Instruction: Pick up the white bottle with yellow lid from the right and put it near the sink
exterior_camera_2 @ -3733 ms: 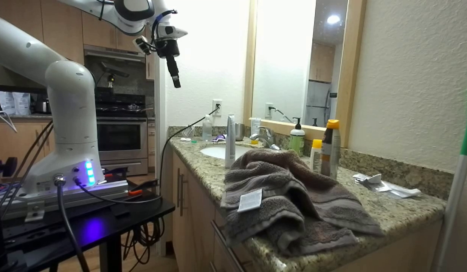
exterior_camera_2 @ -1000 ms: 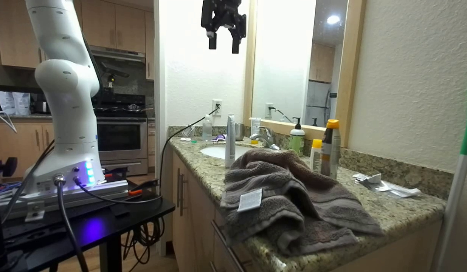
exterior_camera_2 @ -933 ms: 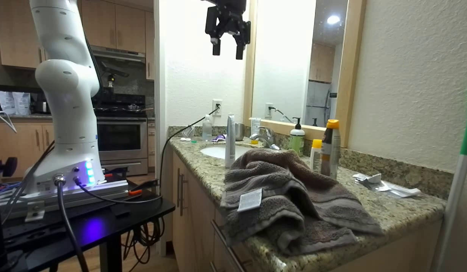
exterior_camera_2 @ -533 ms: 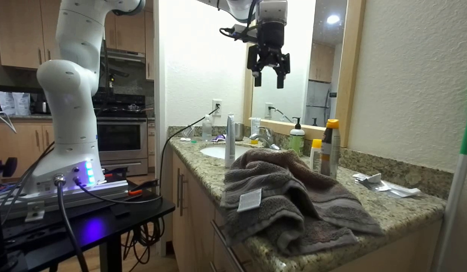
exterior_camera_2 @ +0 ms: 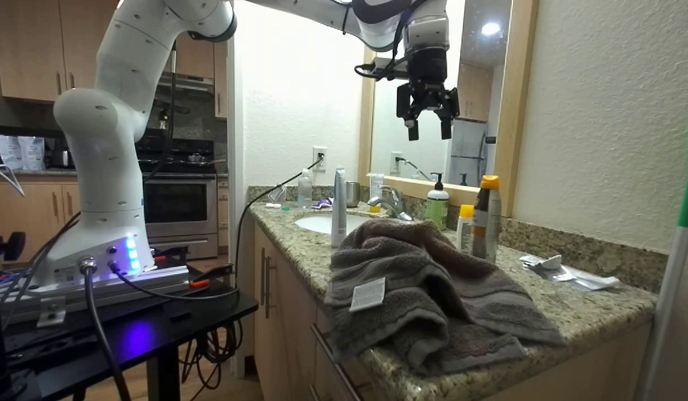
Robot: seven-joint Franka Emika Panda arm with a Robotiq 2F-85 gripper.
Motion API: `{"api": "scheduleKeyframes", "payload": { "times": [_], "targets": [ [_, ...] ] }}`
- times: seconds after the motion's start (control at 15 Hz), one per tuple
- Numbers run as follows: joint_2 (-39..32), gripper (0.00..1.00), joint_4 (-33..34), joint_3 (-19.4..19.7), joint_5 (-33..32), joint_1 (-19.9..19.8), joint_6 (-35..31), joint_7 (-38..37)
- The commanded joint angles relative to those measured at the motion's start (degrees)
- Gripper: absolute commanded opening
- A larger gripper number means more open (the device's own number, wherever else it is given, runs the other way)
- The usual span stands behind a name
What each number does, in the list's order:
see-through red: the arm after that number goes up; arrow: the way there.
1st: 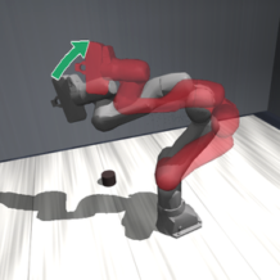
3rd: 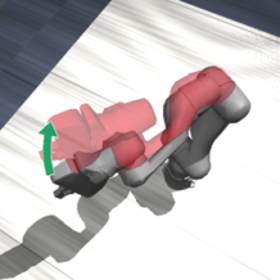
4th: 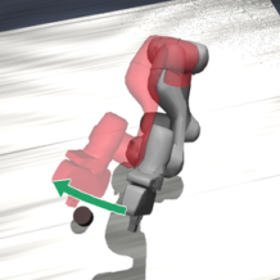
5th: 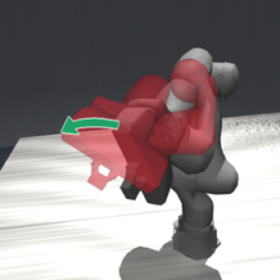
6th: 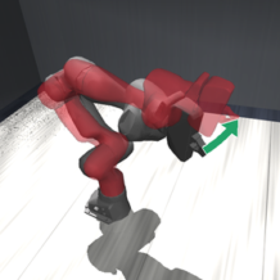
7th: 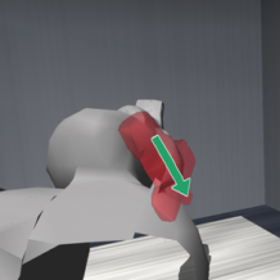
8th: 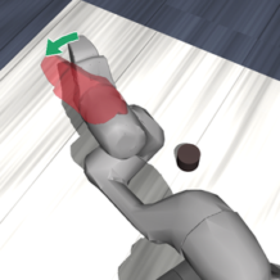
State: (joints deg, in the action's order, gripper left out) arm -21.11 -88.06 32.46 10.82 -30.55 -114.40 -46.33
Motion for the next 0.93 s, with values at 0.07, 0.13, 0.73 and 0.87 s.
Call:
{"api": "scheduleKeyframes", "payload": {
  "times": [0.07, 0.13, 0.73, 0.87],
  "targets": [
    [-4.18, 1.00, 3.66, -1.12, 0.51, -1.44, 1.02, -3.05],
    [-6.31, 1.00, 5.37, -1.09, 0.80, -1.54, 0.17, -5.73],
    [-22.13, 1.00, 29.12, -9.10, 8.96, -9.70, 6.22, -8.36],
    [-19.18, 1.00, 23.74, -7.76, 7.16, -7.36, 4.11, -9.53]
  ]
}}
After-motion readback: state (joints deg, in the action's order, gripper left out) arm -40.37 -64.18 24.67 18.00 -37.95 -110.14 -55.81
